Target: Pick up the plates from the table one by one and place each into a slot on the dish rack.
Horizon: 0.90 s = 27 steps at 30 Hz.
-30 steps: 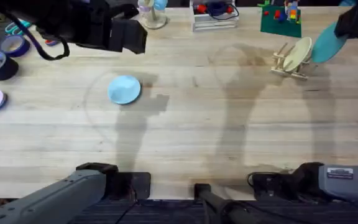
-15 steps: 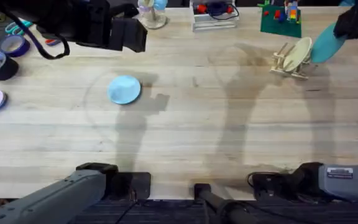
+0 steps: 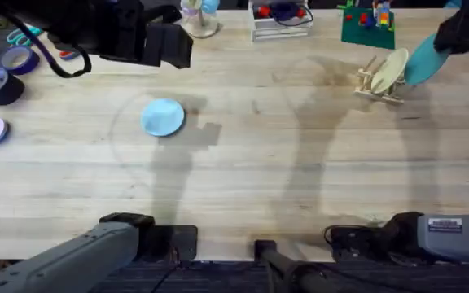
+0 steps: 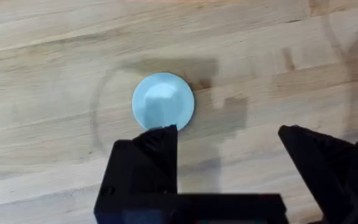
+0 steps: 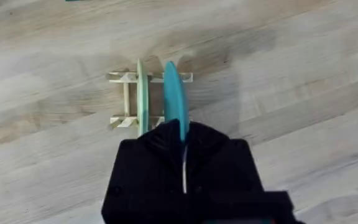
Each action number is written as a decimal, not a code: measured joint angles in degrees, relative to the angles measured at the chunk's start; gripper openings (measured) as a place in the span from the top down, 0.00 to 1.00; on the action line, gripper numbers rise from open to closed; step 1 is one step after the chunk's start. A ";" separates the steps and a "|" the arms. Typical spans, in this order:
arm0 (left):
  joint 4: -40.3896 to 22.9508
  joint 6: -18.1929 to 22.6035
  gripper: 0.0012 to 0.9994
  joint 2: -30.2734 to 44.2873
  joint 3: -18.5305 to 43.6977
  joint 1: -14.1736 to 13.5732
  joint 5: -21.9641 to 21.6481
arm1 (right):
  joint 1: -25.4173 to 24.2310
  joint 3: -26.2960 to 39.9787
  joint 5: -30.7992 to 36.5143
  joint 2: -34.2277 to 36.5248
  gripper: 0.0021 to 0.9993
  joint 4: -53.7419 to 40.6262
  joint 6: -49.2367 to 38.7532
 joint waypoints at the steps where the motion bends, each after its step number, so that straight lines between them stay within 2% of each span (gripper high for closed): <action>1: -0.01 0.01 0.01 0.00 0.00 0.00 0.02 | 0.00 0.00 0.00 0.00 0.97 0.00 0.00; 15: -0.01 0.01 0.01 0.02 0.00 0.00 0.00 | 0.00 0.00 -0.02 0.18 0.97 0.02 0.24; 27: 0.01 0.01 0.01 0.02 0.00 0.00 0.00 | 0.46 -0.09 -0.02 4.92 0.97 0.13 0.63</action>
